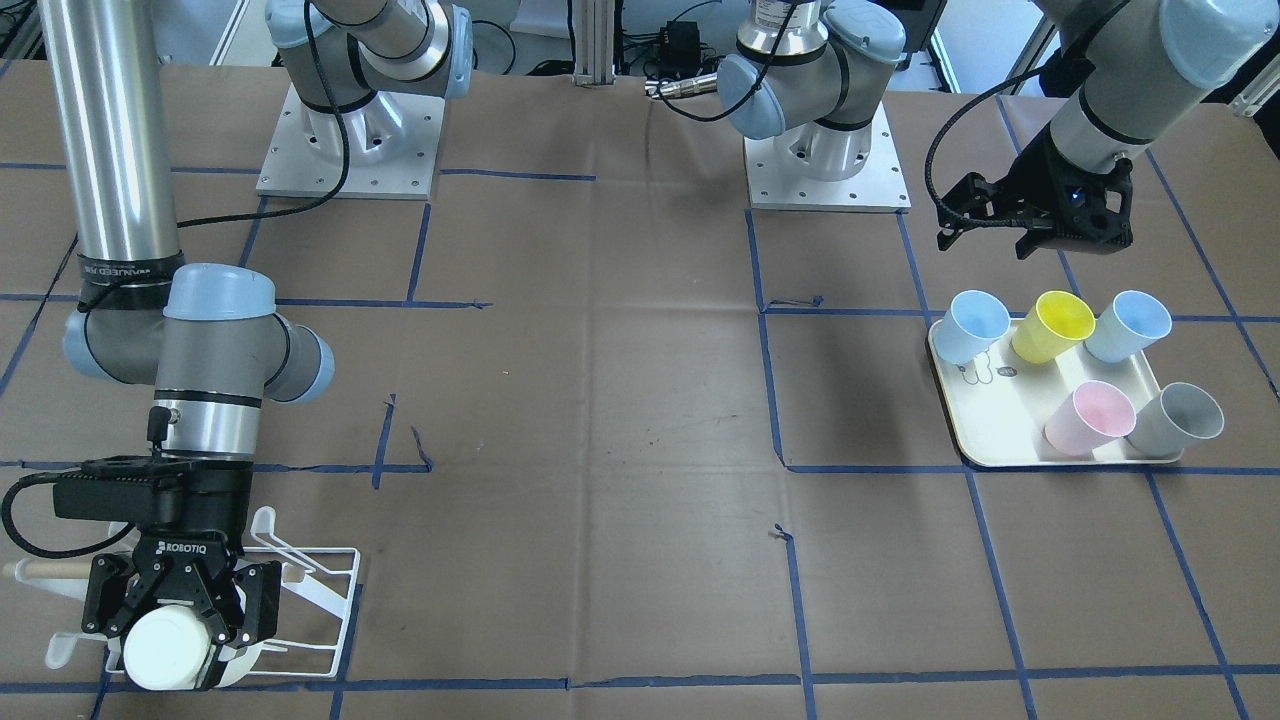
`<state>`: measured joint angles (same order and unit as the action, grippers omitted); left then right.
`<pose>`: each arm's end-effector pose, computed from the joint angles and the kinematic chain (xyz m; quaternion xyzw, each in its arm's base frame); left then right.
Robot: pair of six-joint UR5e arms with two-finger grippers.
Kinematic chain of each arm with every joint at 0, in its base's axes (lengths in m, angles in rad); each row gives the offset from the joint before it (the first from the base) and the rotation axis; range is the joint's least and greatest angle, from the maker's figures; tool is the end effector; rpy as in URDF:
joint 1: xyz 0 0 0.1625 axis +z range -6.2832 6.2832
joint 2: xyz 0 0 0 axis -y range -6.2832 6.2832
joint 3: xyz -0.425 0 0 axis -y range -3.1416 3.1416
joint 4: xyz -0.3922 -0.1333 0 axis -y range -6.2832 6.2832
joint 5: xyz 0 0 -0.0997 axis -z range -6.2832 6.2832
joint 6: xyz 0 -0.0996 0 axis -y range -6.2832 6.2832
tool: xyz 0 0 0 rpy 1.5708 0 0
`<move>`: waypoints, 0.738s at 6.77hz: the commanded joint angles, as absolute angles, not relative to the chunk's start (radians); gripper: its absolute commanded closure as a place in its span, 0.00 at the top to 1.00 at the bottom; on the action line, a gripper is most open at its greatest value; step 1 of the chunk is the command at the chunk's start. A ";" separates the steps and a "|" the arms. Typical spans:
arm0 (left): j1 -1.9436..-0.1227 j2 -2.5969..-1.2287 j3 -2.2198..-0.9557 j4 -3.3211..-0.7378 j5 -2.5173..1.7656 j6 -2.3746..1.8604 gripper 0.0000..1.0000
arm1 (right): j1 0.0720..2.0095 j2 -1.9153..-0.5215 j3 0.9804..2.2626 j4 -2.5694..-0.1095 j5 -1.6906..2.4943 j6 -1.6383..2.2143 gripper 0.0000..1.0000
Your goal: Transfer IKEA cup to right arm and place on rack
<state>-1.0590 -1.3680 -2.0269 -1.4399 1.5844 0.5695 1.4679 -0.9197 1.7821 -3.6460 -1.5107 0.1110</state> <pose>0.0715 -0.3967 0.3695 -0.0292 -0.9977 -0.0559 0.0257 0.0727 -0.6517 0.2613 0.0706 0.8185 -0.5696 0.0270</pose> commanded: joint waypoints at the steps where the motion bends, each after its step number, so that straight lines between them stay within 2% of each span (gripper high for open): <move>1: -1.042 -1.379 -2.131 -1.262 1.627 0.569 0.99 | 1.467 -0.916 1.786 -3.637 -1.517 0.112 0.93; 2: -1.040 -1.376 -2.202 -1.156 1.643 0.565 0.99 | 1.466 -0.911 1.790 -3.633 -1.520 0.123 1.00; 5: -1.009 -1.455 -2.261 -1.050 1.640 0.531 0.99 | 1.470 -0.929 1.783 -3.613 -1.519 0.114 1.00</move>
